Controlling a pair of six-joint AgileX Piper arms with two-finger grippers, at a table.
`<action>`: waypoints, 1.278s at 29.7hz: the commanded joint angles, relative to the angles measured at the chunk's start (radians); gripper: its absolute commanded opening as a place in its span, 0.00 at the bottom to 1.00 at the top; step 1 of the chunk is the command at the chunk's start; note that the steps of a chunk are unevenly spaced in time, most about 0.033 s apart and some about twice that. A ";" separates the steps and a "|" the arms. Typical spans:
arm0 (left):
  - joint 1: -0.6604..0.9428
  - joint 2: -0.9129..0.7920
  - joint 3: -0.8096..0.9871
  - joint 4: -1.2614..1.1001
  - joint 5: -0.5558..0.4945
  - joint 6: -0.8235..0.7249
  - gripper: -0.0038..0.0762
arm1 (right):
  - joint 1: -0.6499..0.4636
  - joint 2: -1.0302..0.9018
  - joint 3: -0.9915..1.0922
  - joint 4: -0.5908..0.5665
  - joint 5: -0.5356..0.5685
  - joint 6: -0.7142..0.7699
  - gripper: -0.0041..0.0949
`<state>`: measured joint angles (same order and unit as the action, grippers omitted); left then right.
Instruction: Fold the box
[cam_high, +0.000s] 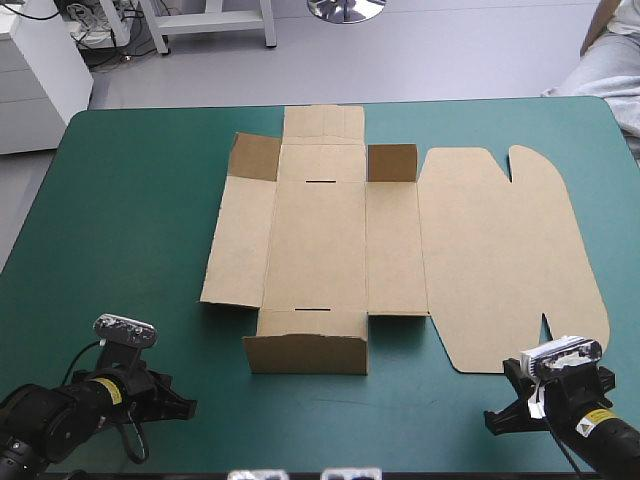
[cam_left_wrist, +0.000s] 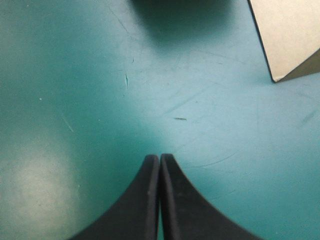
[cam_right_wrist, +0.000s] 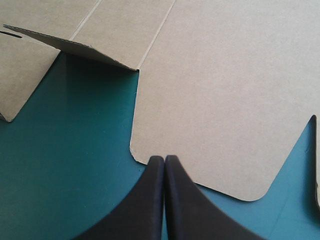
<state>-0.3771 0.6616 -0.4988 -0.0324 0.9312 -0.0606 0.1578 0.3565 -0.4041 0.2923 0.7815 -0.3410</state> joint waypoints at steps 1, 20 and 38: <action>-0.006 0.001 -0.029 -0.016 -0.037 -0.004 0.04 | -0.005 0.011 -0.028 0.014 -0.057 -0.005 0.02; -0.006 0.024 -0.264 0.008 -0.077 -0.008 0.04 | -0.005 0.011 -0.028 0.014 -0.057 -0.005 0.02; -0.006 0.559 -0.865 -0.005 0.127 0.145 0.07 | -0.005 0.011 -0.028 0.006 -0.057 -0.008 0.02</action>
<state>-0.3771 1.1727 -1.2831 -0.0258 1.0737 0.0646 0.1578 0.3565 -0.4041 0.2923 0.7815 -0.3410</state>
